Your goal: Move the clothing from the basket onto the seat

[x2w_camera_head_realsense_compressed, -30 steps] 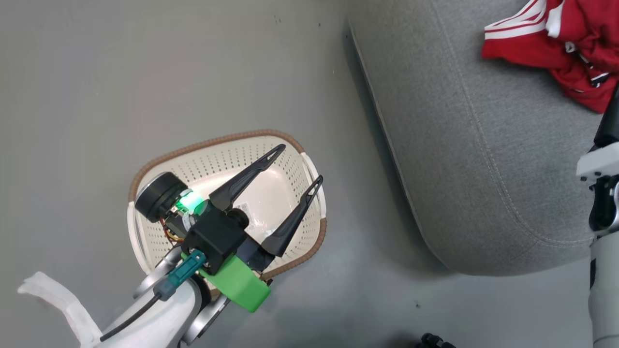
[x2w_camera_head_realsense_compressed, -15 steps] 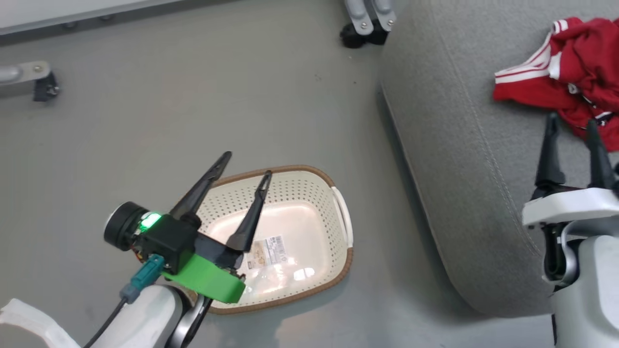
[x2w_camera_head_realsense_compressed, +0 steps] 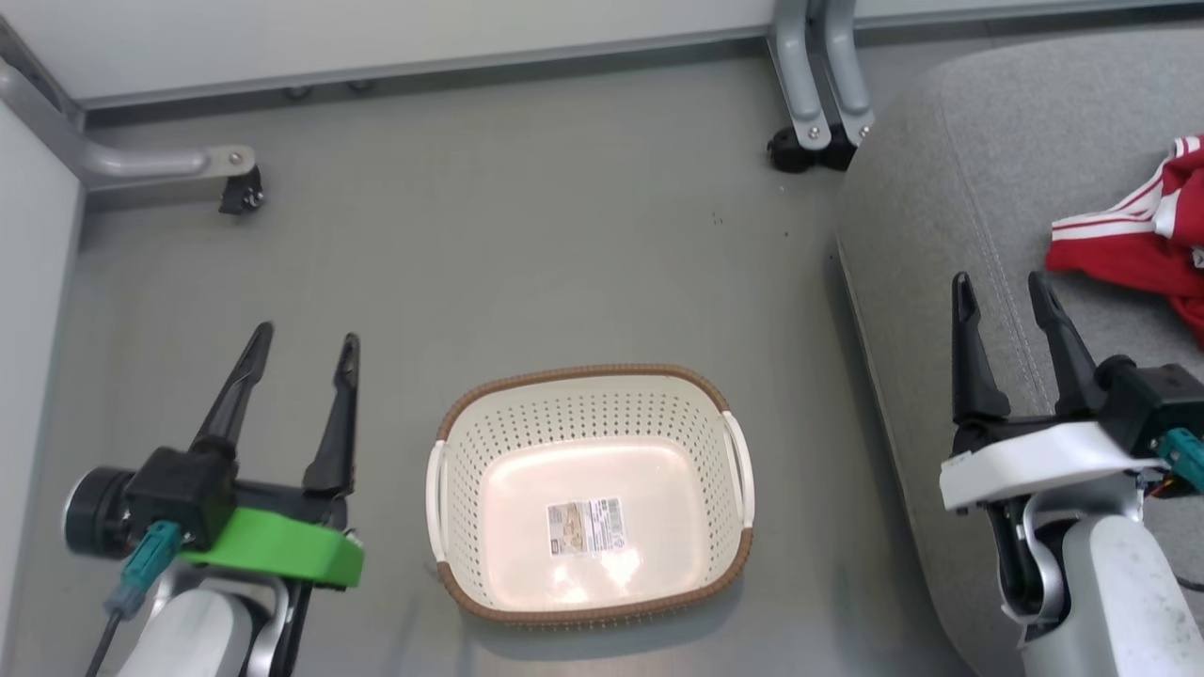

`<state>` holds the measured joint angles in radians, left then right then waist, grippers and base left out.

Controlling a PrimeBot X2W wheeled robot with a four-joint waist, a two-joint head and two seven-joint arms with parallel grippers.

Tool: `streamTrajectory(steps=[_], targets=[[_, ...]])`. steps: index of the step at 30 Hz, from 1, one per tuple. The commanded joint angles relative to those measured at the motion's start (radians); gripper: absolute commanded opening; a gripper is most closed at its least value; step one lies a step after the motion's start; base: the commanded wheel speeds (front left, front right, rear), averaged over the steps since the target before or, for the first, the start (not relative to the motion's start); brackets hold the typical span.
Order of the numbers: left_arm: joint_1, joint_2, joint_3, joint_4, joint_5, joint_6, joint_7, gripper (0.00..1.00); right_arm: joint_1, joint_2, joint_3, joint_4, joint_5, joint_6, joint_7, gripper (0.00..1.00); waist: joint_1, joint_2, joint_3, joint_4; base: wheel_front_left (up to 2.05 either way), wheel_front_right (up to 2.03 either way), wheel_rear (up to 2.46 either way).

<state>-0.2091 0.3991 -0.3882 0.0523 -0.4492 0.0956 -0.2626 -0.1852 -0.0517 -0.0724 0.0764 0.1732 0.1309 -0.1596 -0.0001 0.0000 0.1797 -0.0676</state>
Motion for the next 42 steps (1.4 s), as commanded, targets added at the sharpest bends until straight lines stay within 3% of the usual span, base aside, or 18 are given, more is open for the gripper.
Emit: streamTrajectory(steps=[1, 11, 24, 42], targets=[[0.034, -0.005, 0.029, 0.008, 0.006, -0.004, -0.003, 1.0, 0.029, -0.001, 0.009, -0.014, -0.009, 0.0, 0.007, 1.0, 0.0001, 0.0, -0.044, 0.029, 0.0, 0.0, 0.0], [0.172, -0.063, 0.168, 0.049, 0.064, -0.054, -0.003, 1.0, 0.148, 0.001, 0.052, -0.06, 0.004, 0.0, 0.052, 1.0, 0.0001, 0.0, -0.131, 0.03, 0.0, 0.0, 0.0], [0.269, -0.13, 0.247, 0.097, 0.125, -0.108, -0.003, 1.0, 0.26, 0.001, 0.059, -0.154, -0.032, 0.0, 0.115, 1.0, 0.0001, 0.0, -0.195, 0.022, 0.0, 0.0, 0.0], [0.269, -0.183, 0.325, 0.166, 0.189, -0.168, -0.003, 1.0, 0.288, 0.001, 0.068, -0.192, -0.026, 0.0, 0.148, 1.0, 0.0001, 0.0, -0.205, 0.031, 0.0, 0.0, 0.0]])
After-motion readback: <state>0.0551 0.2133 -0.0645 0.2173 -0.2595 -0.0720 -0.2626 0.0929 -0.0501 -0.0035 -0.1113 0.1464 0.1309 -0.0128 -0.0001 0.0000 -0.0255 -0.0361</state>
